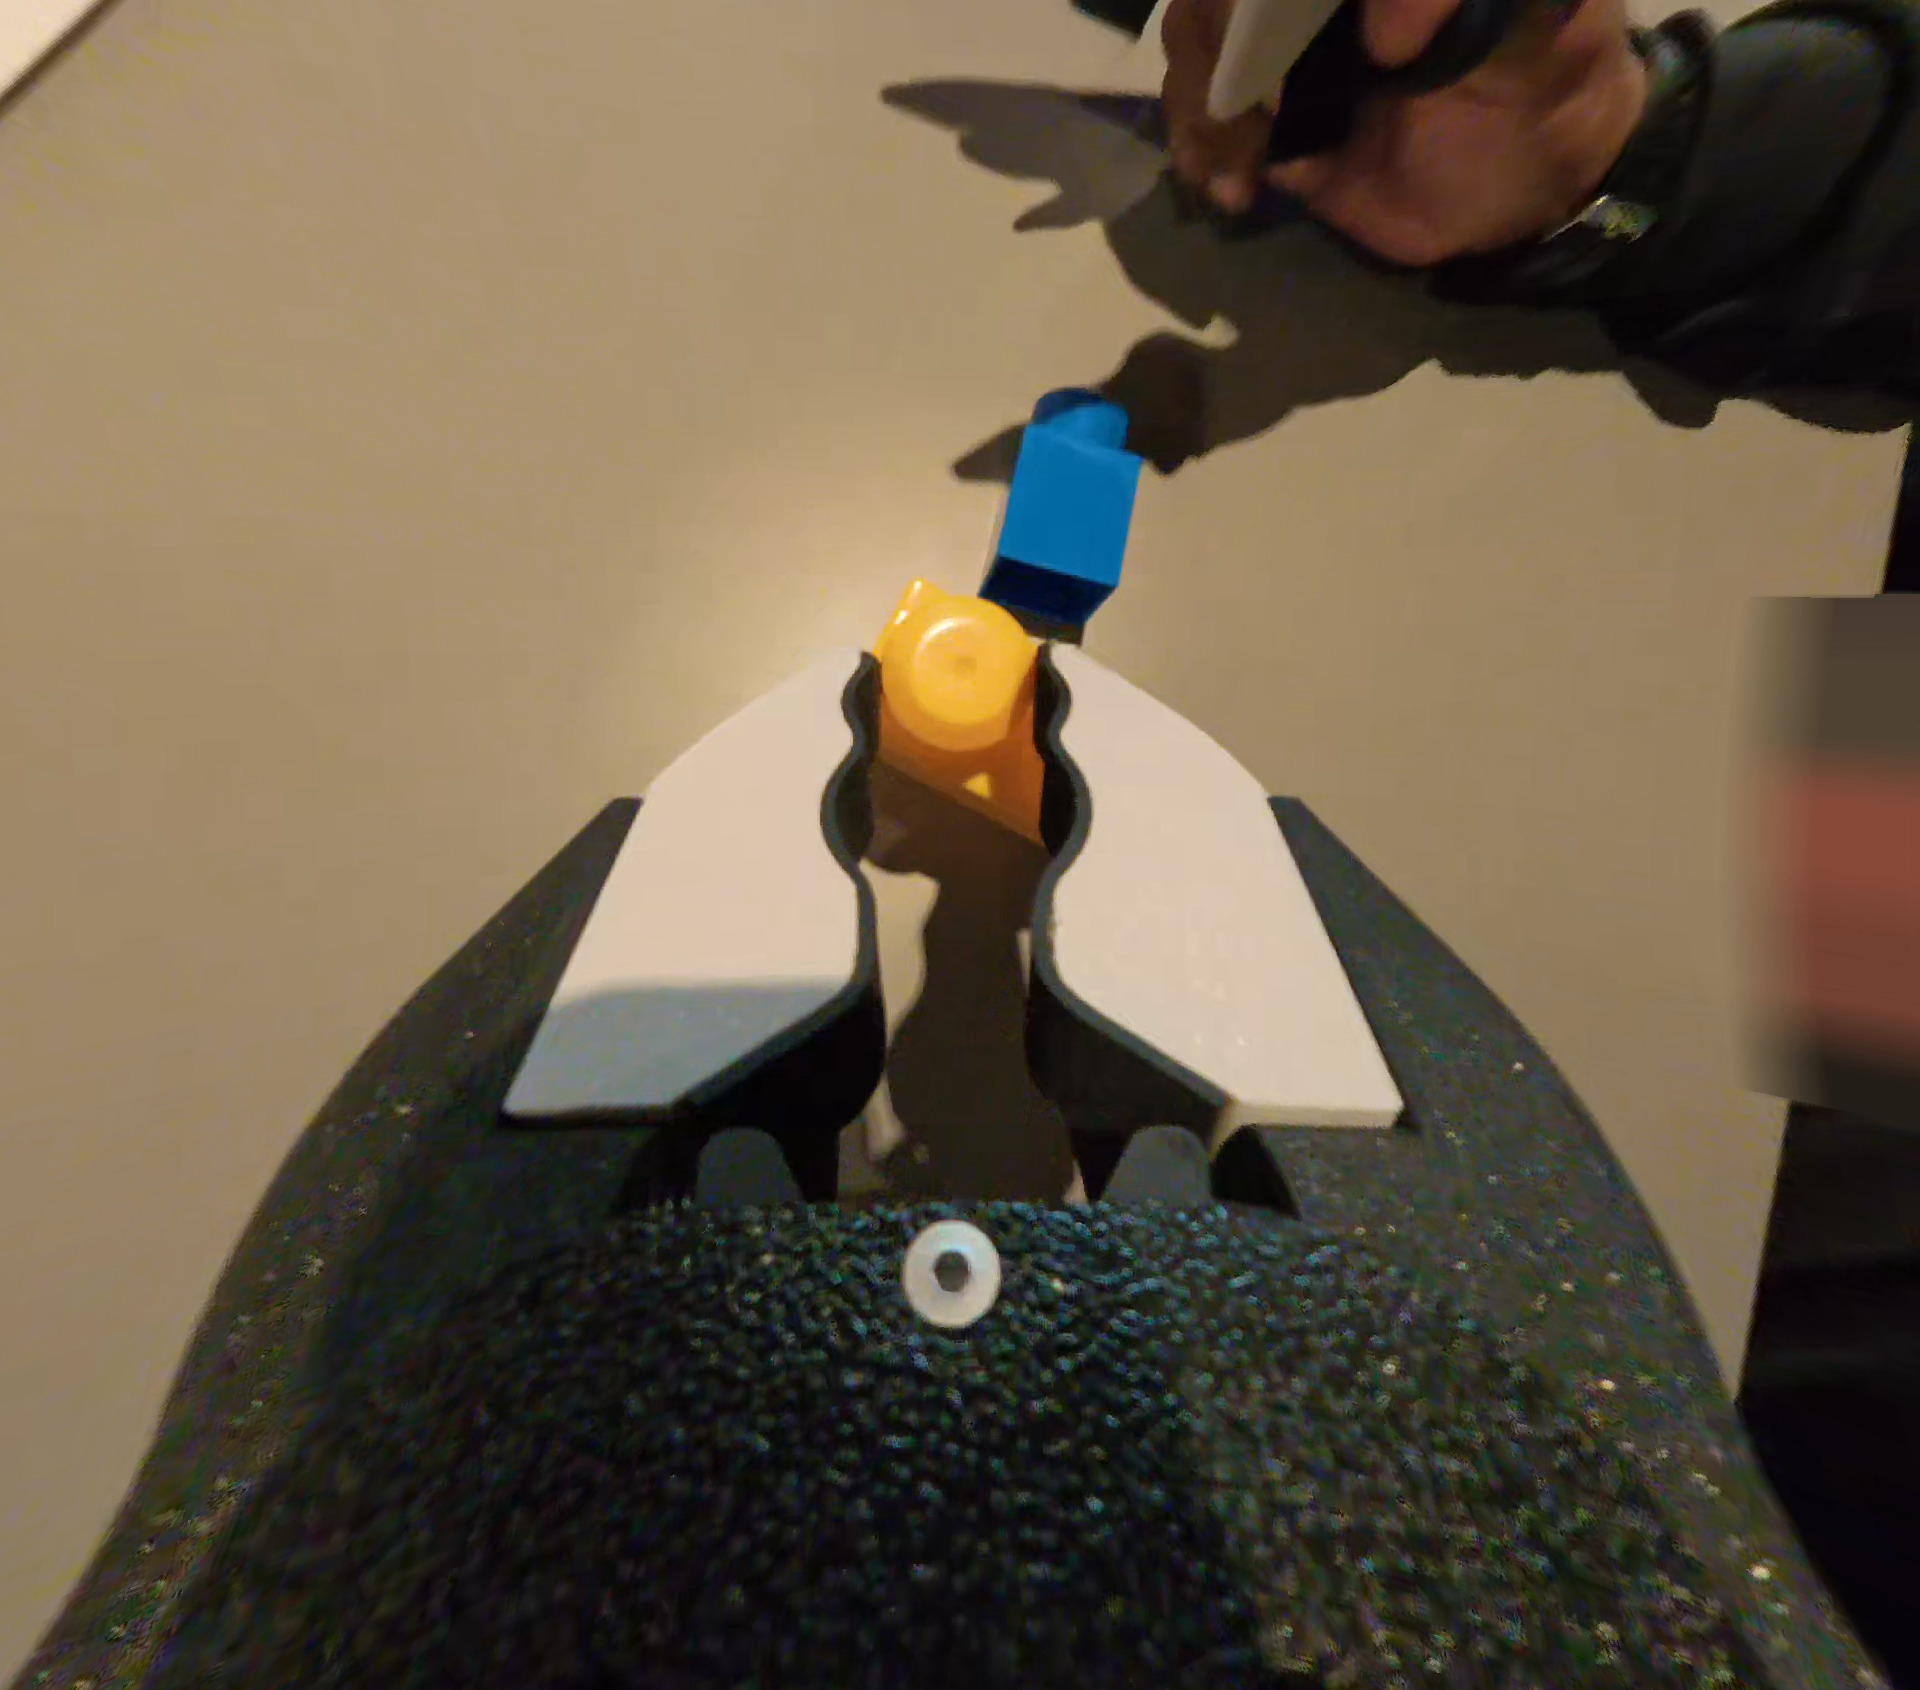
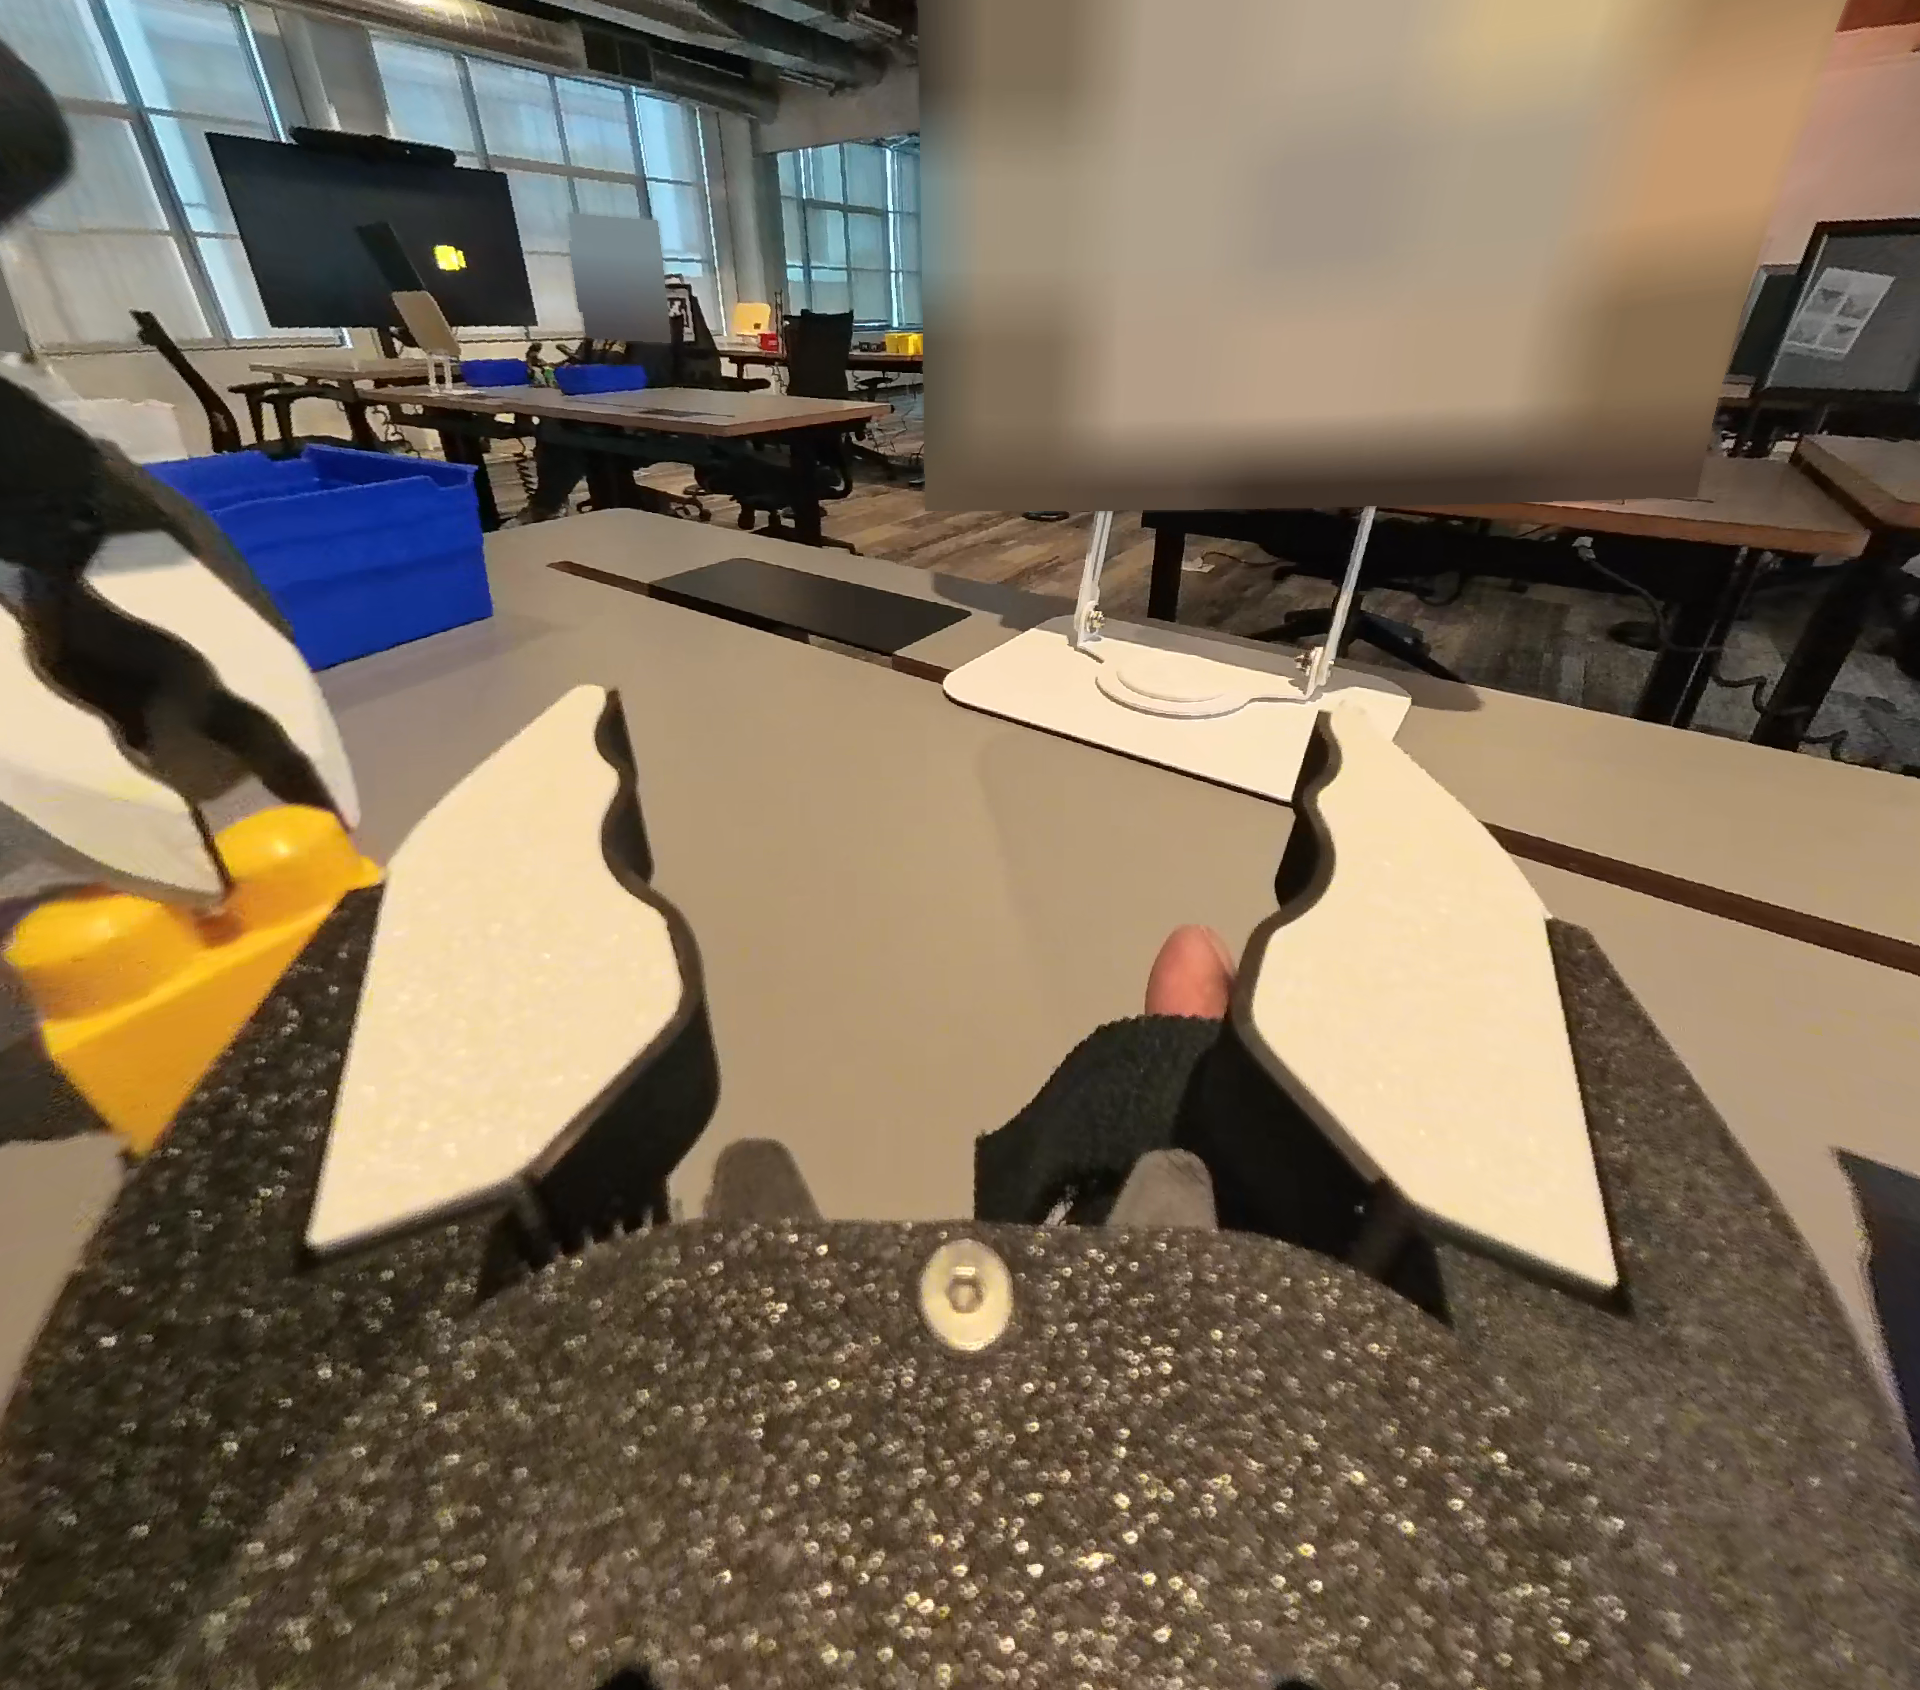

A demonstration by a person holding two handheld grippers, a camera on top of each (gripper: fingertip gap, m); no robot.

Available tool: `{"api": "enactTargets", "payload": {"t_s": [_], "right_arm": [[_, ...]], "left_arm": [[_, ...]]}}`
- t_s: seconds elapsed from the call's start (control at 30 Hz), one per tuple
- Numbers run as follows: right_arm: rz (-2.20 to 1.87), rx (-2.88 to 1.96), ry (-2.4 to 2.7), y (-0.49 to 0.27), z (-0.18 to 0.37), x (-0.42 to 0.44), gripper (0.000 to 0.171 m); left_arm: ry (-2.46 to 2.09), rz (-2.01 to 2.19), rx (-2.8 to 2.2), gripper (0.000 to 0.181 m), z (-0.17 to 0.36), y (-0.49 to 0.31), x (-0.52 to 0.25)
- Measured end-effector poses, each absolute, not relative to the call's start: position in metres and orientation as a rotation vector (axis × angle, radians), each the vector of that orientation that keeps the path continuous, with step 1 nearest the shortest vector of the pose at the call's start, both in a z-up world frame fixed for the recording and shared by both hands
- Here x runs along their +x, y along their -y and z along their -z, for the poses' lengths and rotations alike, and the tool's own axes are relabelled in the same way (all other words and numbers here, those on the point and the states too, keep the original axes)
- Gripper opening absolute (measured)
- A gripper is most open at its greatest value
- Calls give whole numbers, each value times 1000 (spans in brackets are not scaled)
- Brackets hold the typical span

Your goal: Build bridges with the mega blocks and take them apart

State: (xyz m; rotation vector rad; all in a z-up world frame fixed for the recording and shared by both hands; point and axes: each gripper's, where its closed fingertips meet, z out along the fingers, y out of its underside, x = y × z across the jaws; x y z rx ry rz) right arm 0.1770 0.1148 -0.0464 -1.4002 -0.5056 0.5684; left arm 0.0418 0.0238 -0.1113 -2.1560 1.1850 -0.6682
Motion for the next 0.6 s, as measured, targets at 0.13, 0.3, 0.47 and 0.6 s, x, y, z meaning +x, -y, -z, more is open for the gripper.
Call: {"api": "enactTargets", "payload": {"t_s": [0.13, 0.3, 0.47, 0.6], "right_arm": [[-567, -1397, 504, -115, 46, 178, 119], [-570, -1396, 506, -114, 45, 177, 119], [-572, -1393, 509, -113, 44, 177, 119], [-573, -1396, 509, -114, 46, 177, 119]], "left_arm": [[-1217, 645, -2233, 28, 134, -25, 41], [-1159, 579, -2222, 55, 134, -36, 38], [-975, 510, -1997, 82, 74, -56, 8], [-620, 396, -1807, 76, 2, -66, -86]]}}
